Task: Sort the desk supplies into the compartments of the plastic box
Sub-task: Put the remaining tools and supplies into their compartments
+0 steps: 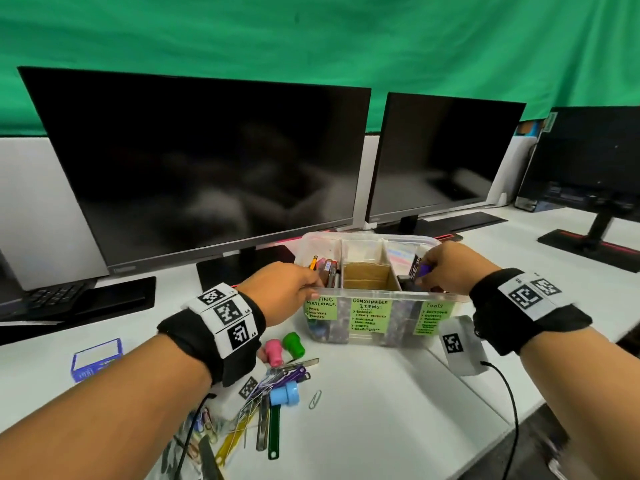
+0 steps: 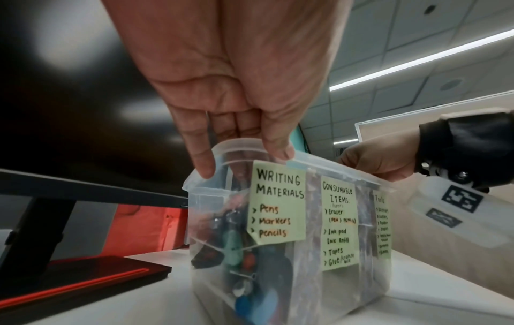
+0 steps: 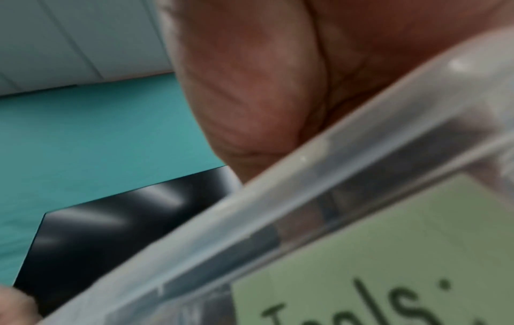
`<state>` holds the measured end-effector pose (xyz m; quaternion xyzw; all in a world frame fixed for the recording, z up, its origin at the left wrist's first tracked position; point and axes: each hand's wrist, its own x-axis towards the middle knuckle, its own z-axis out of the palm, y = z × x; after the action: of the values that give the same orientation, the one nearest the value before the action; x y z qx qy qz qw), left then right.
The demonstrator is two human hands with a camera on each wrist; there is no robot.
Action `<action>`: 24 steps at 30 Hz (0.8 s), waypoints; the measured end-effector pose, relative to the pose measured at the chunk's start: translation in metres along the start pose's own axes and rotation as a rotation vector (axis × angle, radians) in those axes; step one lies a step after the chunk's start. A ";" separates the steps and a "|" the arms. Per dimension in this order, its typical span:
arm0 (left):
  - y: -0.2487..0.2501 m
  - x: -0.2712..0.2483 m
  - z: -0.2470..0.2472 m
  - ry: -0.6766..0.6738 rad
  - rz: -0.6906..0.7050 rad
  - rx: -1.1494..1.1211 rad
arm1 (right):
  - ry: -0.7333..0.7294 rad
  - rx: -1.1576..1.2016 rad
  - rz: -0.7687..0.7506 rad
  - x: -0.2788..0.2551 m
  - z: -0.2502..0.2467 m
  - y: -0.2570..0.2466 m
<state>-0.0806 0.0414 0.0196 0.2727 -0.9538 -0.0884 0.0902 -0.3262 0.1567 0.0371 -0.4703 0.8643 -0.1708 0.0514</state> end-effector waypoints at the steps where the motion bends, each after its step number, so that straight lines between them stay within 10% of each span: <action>1: 0.000 0.000 0.000 -0.003 -0.007 -0.010 | -0.019 -0.083 -0.006 -0.002 -0.001 -0.003; 24: 0.007 -0.005 -0.002 -0.010 -0.063 -0.081 | -0.276 -0.352 0.144 0.026 0.025 -0.014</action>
<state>-0.0795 0.0491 0.0229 0.2981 -0.9408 -0.1313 0.0934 -0.3227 0.1217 0.0200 -0.4282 0.8968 0.0526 0.0982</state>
